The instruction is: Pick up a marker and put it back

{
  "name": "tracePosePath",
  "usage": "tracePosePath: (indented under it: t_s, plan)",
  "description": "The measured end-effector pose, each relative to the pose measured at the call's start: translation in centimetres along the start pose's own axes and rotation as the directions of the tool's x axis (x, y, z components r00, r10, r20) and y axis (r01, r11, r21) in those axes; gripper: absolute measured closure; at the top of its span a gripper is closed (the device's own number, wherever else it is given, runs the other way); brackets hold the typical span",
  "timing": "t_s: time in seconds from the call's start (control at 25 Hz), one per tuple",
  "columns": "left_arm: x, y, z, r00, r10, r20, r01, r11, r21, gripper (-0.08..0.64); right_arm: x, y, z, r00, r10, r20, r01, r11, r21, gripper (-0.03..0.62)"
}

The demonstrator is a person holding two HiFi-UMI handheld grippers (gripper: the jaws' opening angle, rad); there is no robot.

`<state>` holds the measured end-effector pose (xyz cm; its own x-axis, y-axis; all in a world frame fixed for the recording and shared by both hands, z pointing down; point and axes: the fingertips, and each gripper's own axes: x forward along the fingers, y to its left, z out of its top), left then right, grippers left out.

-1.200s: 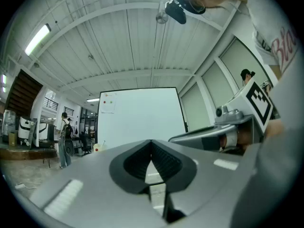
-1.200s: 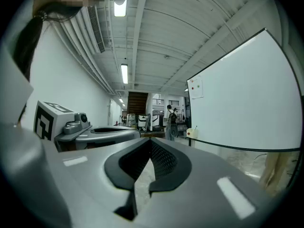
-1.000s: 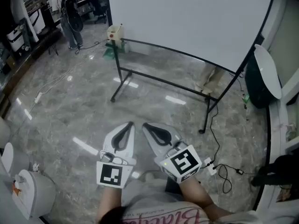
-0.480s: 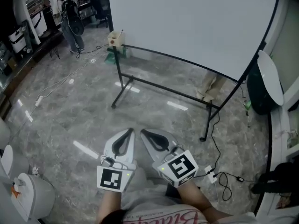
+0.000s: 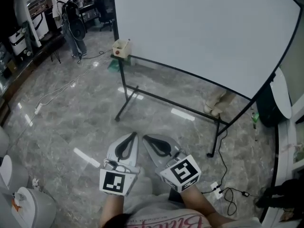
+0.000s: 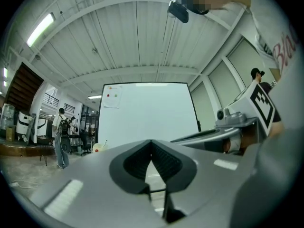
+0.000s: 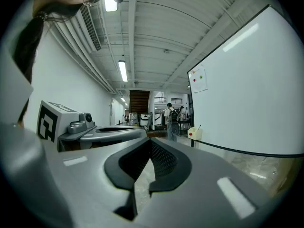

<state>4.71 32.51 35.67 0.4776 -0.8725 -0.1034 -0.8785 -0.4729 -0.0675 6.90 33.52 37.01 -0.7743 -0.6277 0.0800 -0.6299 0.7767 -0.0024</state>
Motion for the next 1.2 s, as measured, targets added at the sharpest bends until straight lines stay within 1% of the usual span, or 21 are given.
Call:
tracePosePath:
  t_s: [0.32,0.56,0.76,0.92,1.2]
  plan:
    - [7.9,7.2,0.5,0.999,-0.030,0.026,0.030,0.999,0.023,0.560,8.4,-5.9,1.9,1.000,-0.013,0.021,0.014,1.000,-0.009,0.591]
    - [11.0,11.7,0.3,0.999,-0.043,0.032,0.042,0.999,0.027,0.560,13.4,-8.9,2.5,0.999,-0.039,0.023,0.040,0.999,-0.011,0.591]
    - [12.5,14.2,-0.5,0.999,-0.029,0.031,0.029,1.000,0.003,0.560,15.7,-10.8,2.0,0.999,-0.048,-0.007,0.048,0.999,0.010,0.591]
    - [14.3,15.6,-1.5,1.000,-0.023,0.019,0.023,1.000,-0.007,0.560,17.7,-12.3,1.8,0.999,-0.040,-0.026,0.040,0.999,0.008,0.591]
    - [19.6,19.1,-2.8,1.000,-0.006,0.016,0.006,1.000,-0.010,0.560,23.0,-17.0,1.5,0.999,-0.011,-0.033,0.011,1.000,0.014,0.591]
